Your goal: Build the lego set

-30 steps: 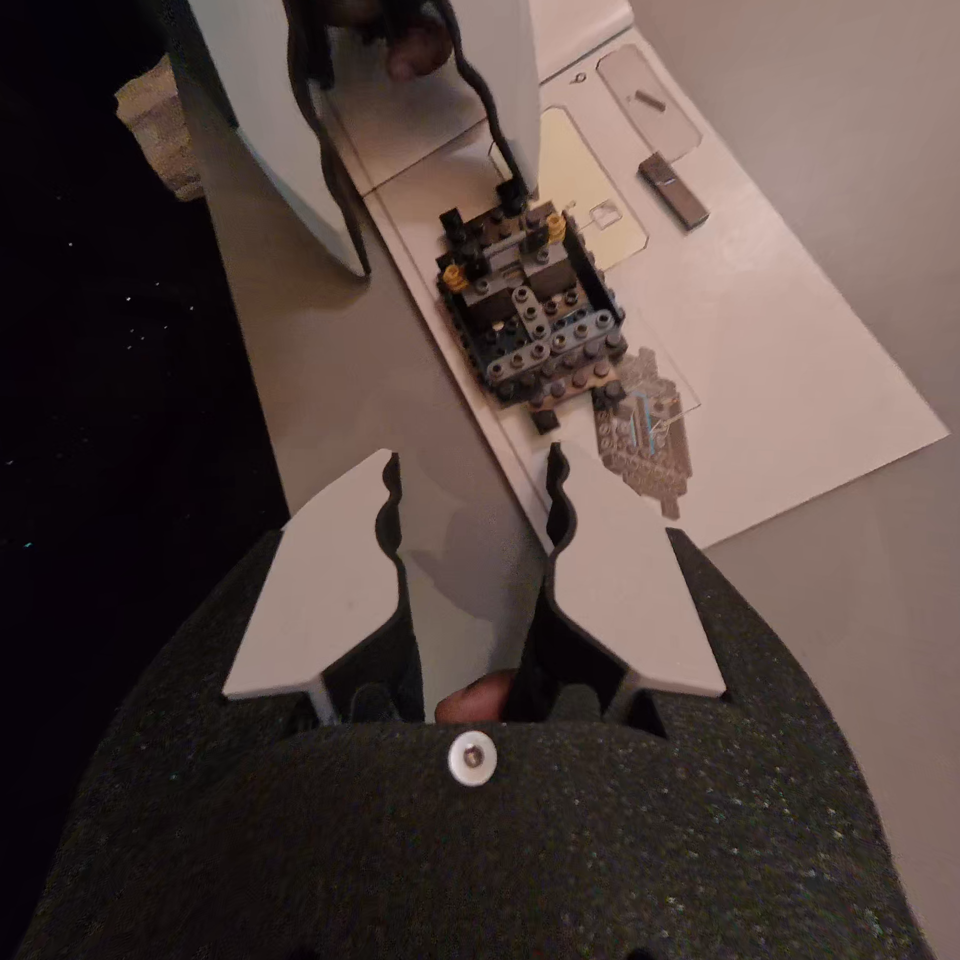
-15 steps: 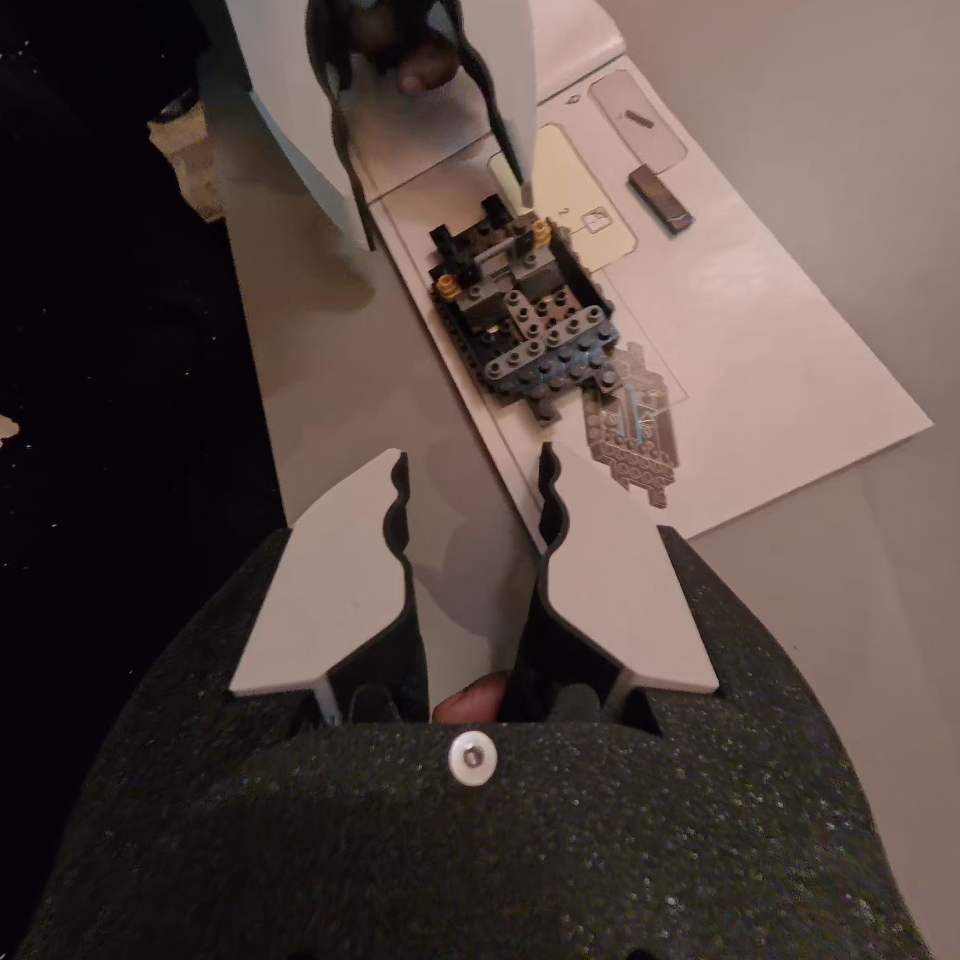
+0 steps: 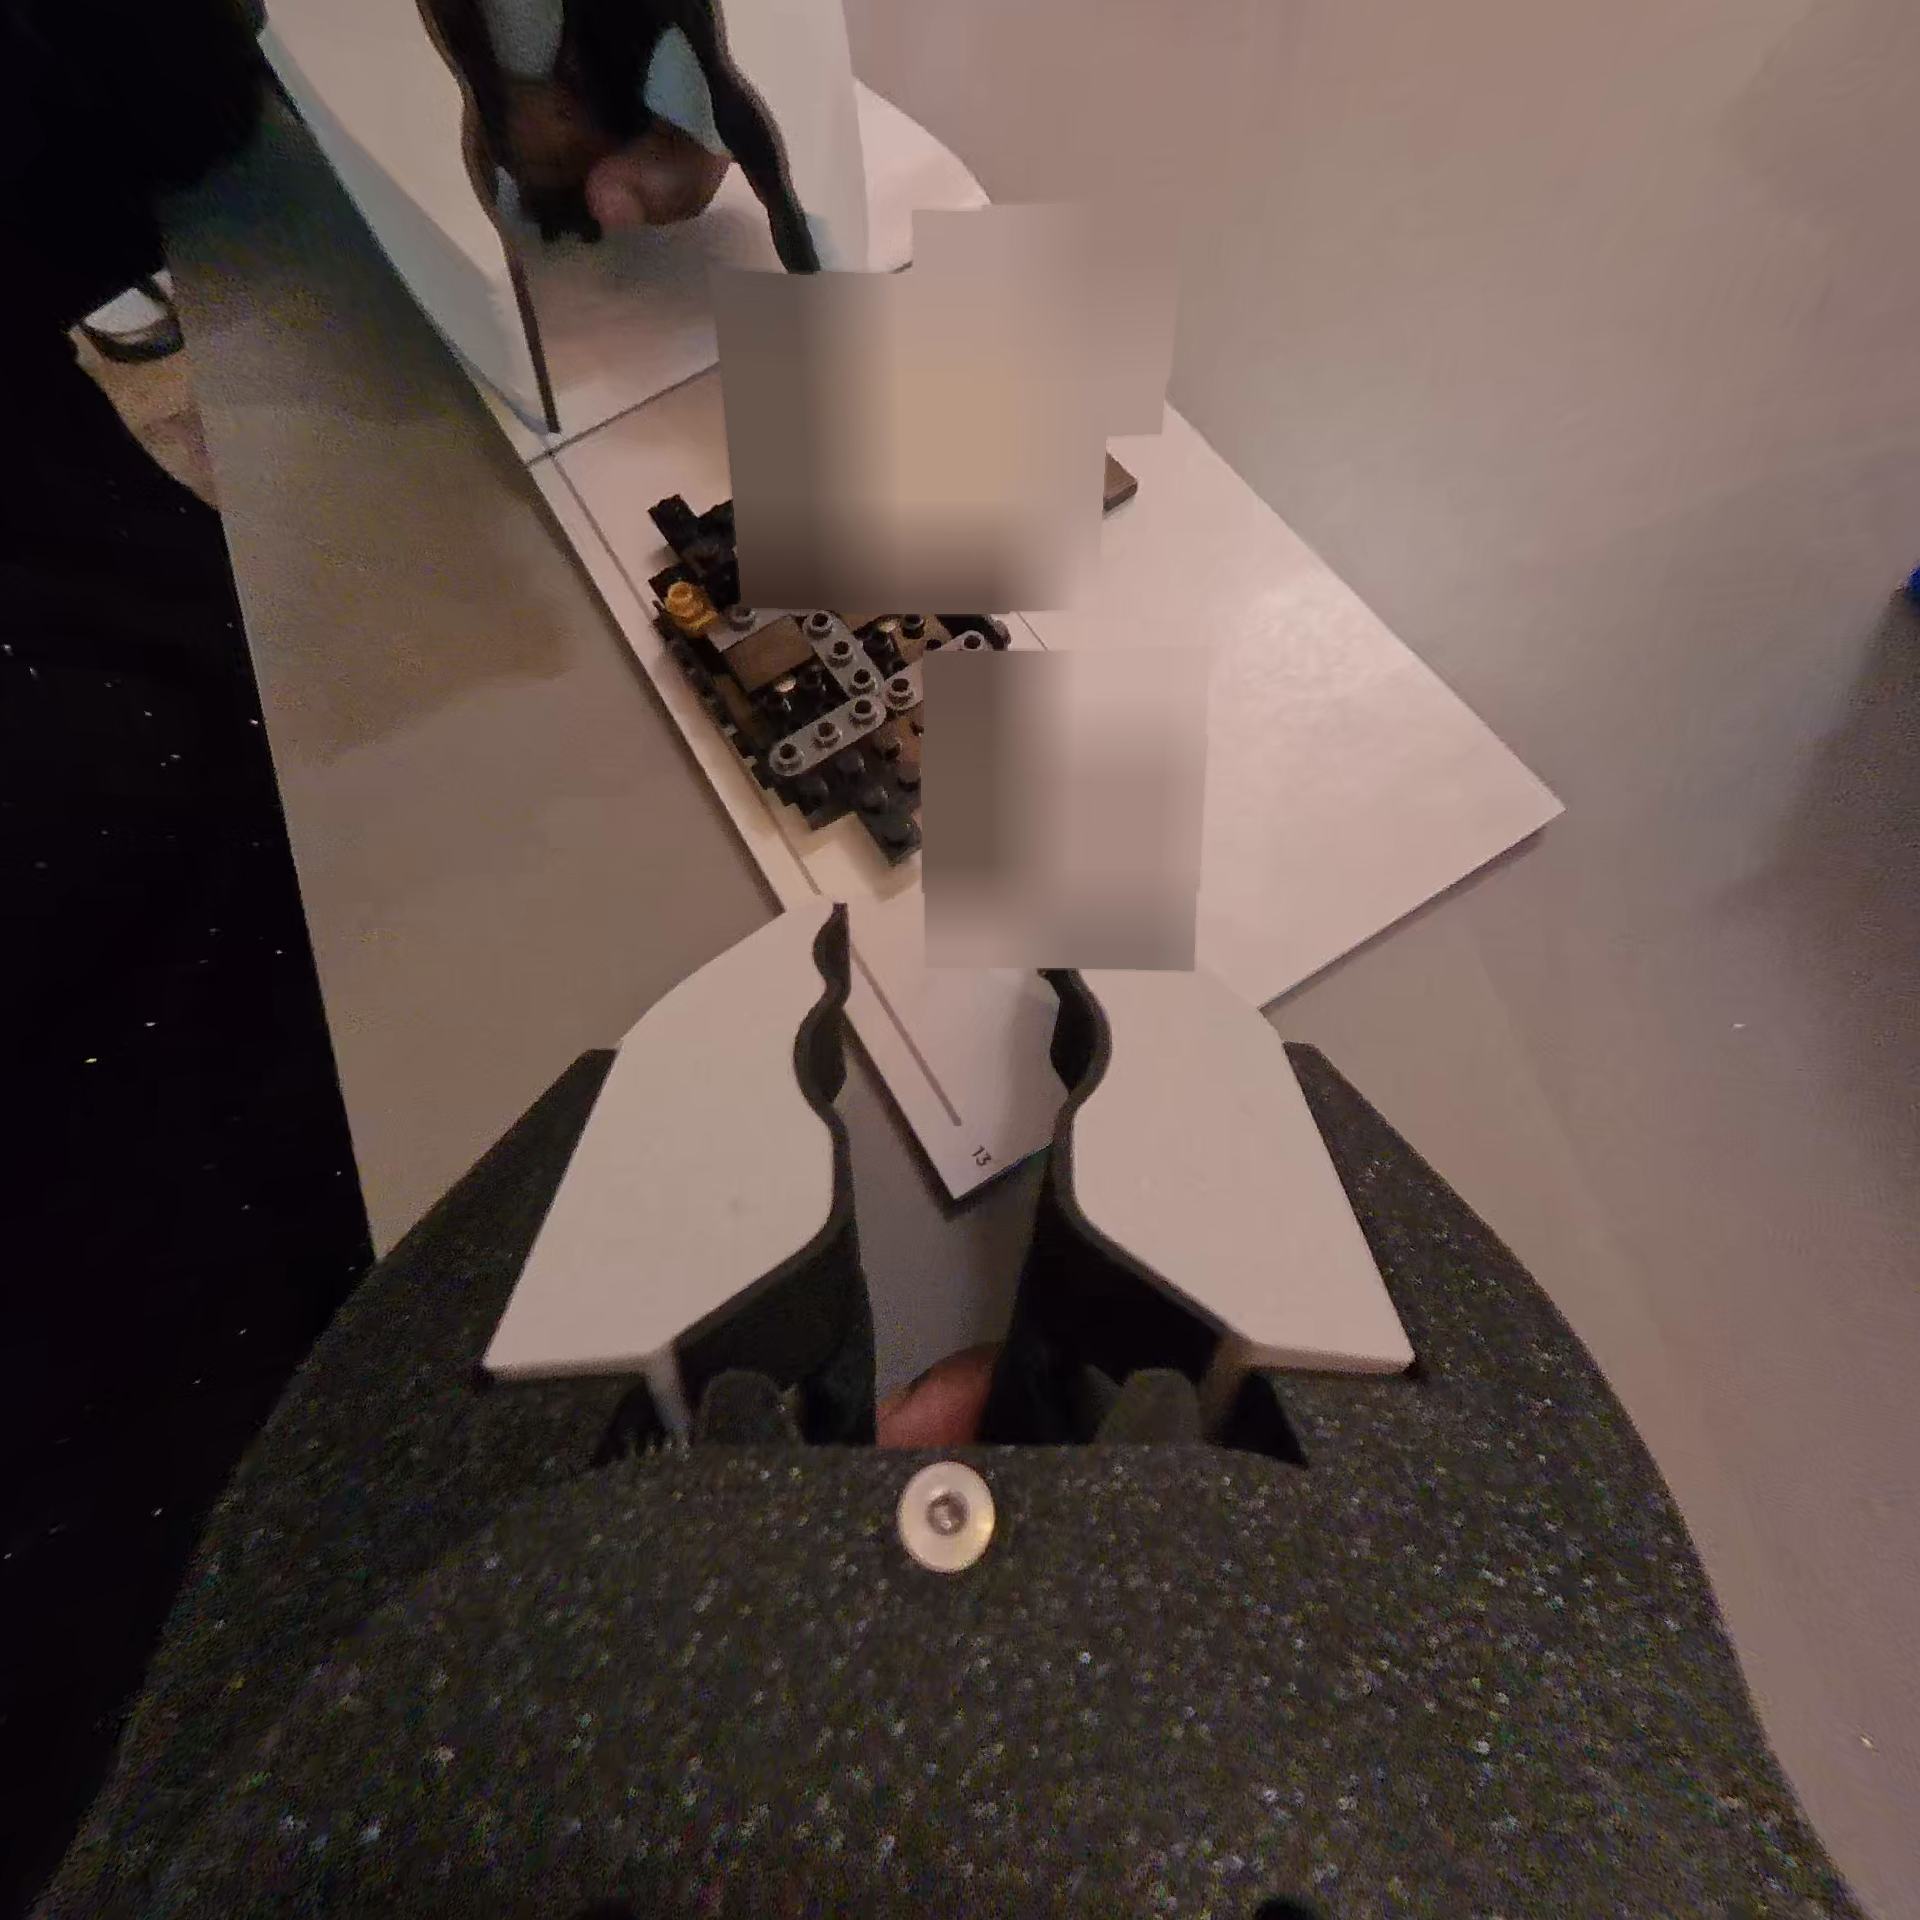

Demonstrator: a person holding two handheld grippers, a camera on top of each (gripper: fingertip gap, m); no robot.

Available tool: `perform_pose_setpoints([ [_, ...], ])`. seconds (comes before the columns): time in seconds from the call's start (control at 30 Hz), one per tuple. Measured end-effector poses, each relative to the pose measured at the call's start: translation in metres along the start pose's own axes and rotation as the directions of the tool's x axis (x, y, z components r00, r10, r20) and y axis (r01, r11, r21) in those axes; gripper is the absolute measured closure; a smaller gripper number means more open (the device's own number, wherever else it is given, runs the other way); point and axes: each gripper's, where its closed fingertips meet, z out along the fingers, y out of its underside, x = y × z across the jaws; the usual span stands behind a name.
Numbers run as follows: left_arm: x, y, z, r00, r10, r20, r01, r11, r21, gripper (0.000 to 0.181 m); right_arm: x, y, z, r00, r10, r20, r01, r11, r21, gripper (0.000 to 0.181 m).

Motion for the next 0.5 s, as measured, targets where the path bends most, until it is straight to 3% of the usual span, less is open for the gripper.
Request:
perform_pose_setpoints([
  [0.5,-0.012,0.014,0.01,0.985,0.077,0.156,-0.058,0.991,-0.122,0.128,-0.002,-0.001,-0.003,0.995,0.016,0.103,-0.017,1.0,0.008,0.143],
])
